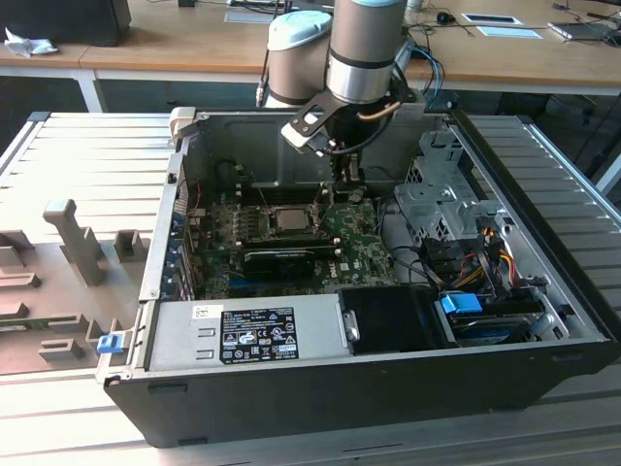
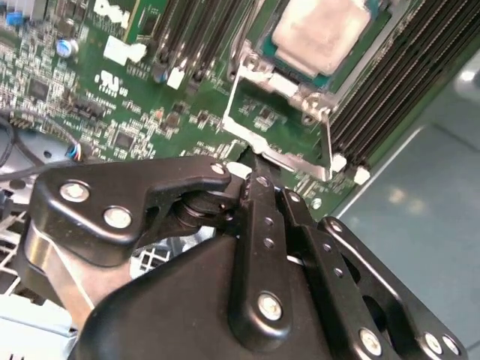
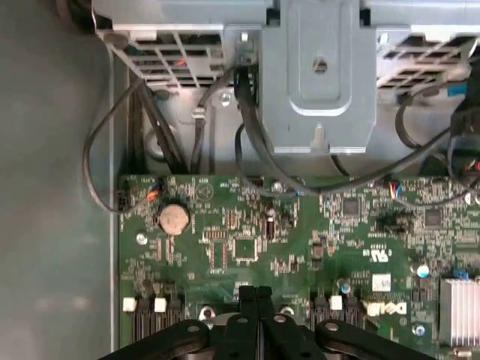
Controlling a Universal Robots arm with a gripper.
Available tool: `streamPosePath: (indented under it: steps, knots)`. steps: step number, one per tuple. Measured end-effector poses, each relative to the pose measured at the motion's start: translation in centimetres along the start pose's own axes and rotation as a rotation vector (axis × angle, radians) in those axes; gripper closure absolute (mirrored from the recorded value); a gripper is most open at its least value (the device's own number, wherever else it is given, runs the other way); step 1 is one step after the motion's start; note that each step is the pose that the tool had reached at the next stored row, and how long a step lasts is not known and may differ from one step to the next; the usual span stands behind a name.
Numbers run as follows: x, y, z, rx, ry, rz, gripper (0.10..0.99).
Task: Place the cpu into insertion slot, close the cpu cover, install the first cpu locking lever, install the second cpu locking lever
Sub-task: 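Close the cpu cover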
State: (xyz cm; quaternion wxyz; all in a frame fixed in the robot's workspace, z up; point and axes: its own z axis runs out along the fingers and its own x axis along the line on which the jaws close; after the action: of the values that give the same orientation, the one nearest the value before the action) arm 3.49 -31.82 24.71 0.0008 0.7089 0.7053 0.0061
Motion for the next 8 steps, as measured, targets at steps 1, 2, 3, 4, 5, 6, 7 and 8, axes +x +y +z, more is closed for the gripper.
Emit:
streamPosePath:
  steps: [1,2,3,4,5,6,7,8]
  knots:
    - [0.0,-0.51,0.02,-0.002,0.0,0.0,0.98]
    - [0.0,-1.07,0.03,-0.002,-0.0001,0.0,0.98]
    - [0.0,-1.97,0.08,-0.003,0.0001,0.0,0.98]
    - [0.0,-2.24,0.11,-0.004,0.0,0.0,0.98]
    - [0.0,-2.42,0.16,-0.004,0.0001,0.0,0.98]
    - [0.0,-2.89,0.44,-0.005,0.0,0.0,0.98]
    - [0.0,-3.0,0.81,-0.005,0.0001,0.0,0.98]
    - [0.0,-3.07,1.08,-0.005,0.0,0.0,0.98]
